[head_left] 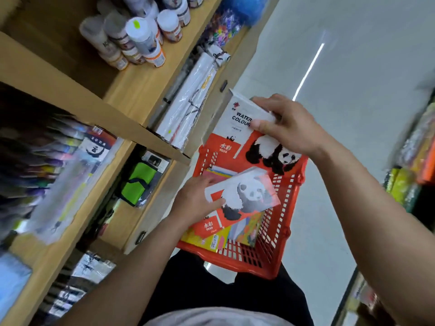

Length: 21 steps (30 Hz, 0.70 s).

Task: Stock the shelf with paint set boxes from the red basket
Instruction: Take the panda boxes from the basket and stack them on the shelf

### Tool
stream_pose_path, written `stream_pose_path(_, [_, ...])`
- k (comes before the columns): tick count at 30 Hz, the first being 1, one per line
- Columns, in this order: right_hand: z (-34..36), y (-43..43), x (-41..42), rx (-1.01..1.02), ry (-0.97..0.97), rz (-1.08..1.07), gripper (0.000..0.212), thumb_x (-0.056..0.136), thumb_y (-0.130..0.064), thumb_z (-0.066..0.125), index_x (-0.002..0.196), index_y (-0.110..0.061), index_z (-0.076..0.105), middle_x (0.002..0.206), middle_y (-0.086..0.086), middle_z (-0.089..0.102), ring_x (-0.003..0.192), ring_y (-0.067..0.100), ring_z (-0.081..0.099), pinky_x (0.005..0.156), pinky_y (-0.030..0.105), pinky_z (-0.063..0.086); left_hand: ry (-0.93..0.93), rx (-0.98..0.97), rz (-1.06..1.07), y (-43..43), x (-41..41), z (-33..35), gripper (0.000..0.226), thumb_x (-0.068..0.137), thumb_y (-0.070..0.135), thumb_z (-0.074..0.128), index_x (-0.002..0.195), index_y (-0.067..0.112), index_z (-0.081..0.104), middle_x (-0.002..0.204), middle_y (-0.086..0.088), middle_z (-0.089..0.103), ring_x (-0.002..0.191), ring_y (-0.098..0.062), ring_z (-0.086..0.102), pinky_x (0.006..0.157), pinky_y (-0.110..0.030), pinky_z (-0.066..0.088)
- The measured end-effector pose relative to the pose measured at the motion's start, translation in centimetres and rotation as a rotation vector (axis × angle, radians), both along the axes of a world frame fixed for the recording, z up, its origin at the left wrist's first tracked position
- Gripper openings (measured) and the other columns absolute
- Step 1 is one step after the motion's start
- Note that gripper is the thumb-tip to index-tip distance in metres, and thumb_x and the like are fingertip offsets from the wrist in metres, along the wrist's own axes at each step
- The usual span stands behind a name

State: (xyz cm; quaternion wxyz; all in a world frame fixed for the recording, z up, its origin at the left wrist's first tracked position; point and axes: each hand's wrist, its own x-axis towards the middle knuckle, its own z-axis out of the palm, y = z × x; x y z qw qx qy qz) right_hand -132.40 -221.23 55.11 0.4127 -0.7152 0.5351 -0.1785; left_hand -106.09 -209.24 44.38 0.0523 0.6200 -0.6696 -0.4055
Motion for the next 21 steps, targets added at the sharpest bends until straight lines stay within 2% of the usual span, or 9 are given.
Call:
stream_pose_path(3, [1.1, 1.6, 1.9, 0.118, 0.054, 0.138, 0.034, 0.102, -0.037, 0.064, 0.130, -0.019, 0.070, 0.098, 0.007, 0.071, 0.094, 0.026, 0.068, 0.086, 0.039, 0.051, 0.115, 0.026, 0.106, 0.4, 1.9, 0.6, 0.049, 0.078, 0.046, 0.071, 0.123, 0.028, 0.064, 0.110, 0.015, 0.060, 0.103, -0.012, 0.061, 0.078, -0.024, 0.046])
stream_pose_path(6, [-0.4, 3.3, 4.6, 0.242, 0.137, 0.266, 0.034, 0.102, -0.033, 0.065, 0.132, -0.016, 0.070, 0.111, 0.007, 0.079, 0.100, 0.028, 0.073, 0.089, 0.046, 0.055, 0.195, 0.100, 0.313, 1.5, 4.5, 1.2, 0.019, 0.089, 0.040, 0.069, 0.108, 0.044, 0.065, 0.106, 0.027, 0.063, 0.100, 0.003, 0.063, 0.067, -0.006, 0.042])
stream_pose_path(8, [-2.2, 4.2, 6.5, 0.299, 0.228, 0.345, 0.037, 0.102, -0.036, 0.064, 0.131, -0.014, 0.070, 0.107, 0.005, 0.077, 0.097, 0.029, 0.070, 0.087, 0.042, 0.053, 0.281, 0.081, 0.539, 2.1, 6.0, 2.0, 0.009, 0.094, 0.040, 0.062, 0.097, 0.048, 0.064, 0.103, 0.028, 0.067, 0.107, 0.000, 0.064, 0.070, -0.005, 0.043])
stream_pose_path(10, [-3.7, 4.9, 8.3, 0.361, 0.310, 0.411, 0.037, 0.102, -0.040, 0.063, 0.132, -0.018, 0.069, 0.101, 0.003, 0.074, 0.097, 0.029, 0.067, 0.082, 0.040, 0.052, 0.330, -0.012, 0.645, 1.9, 7.0, 2.8, 0.014, 0.087, 0.055, 0.056, 0.099, 0.053, 0.063, 0.102, 0.032, 0.070, 0.107, 0.004, 0.063, 0.072, -0.002, 0.044])
stream_pose_path(13, [-5.2, 5.5, 10.1, 0.380, 0.403, 0.444, 0.043, 0.098, -0.048, 0.065, 0.136, -0.028, 0.068, 0.100, 0.002, 0.069, 0.106, 0.030, 0.066, 0.077, 0.037, 0.049, 0.346, 0.023, 0.420, 0.9, 6.8, 3.6, 0.036, 0.079, 0.060, 0.067, 0.113, 0.064, 0.055, 0.115, 0.041, 0.062, 0.110, 0.015, 0.057, 0.077, -0.003, 0.047])
stream_pose_path(15, [-5.7, 6.0, 10.4, 0.264, 0.481, 0.373, 0.047, 0.093, -0.055, 0.068, 0.134, -0.032, 0.070, 0.114, 0.003, 0.071, 0.114, 0.031, 0.062, 0.082, 0.037, 0.048, 0.314, 0.121, 0.231, 0.4, 5.9, 3.5, 0.049, 0.076, 0.052, 0.077, 0.112, 0.073, 0.050, 0.119, 0.032, 0.059, 0.109, 0.008, 0.060, 0.075, -0.010, 0.053])
stream_pose_path(17, [-5.7, 6.9, 9.5, 0.143, 0.464, 0.192, 0.044, 0.091, -0.050, 0.072, 0.129, -0.028, 0.074, 0.126, 0.004, 0.068, 0.119, 0.032, 0.058, 0.095, 0.041, 0.048, 0.278, 0.137, 0.169, 0.4, 5.4, 2.6, 0.056, 0.077, 0.039, 0.084, 0.106, 0.074, 0.052, 0.115, 0.024, 0.058, 0.105, -0.002, 0.065, 0.075, -0.021, 0.059])
stream_pose_path(19, [-5.7, 9.0, 7.8, 0.011, 0.353, -0.092, 0.038, 0.090, -0.038, 0.074, 0.124, -0.020, 0.077, 0.124, 0.007, 0.068, 0.116, 0.033, 0.059, 0.099, 0.043, 0.048, 0.235, 0.110, 0.175, 0.9, 5.5, 1.8, 0.053, 0.074, 0.037, 0.086, 0.104, 0.066, 0.054, 0.111, 0.019, 0.061, 0.100, -0.007, 0.066, 0.077, -0.034, 0.061])
stream_pose_path(21, [-6.0, 12.0, 5.7, -0.078, 0.258, -0.470, 0.040, 0.090, -0.030, 0.073, 0.126, -0.014, 0.074, 0.120, 0.010, 0.066, 0.114, 0.032, 0.061, 0.099, 0.040, 0.048, 0.192, 0.116, 0.170, 1.3, 5.8, 1.6, 0.049, 0.067, 0.049, 0.084, 0.101, 0.063, 0.051, 0.106, 0.019, 0.065, 0.095, -0.005, 0.067, 0.072, -0.032, 0.060])
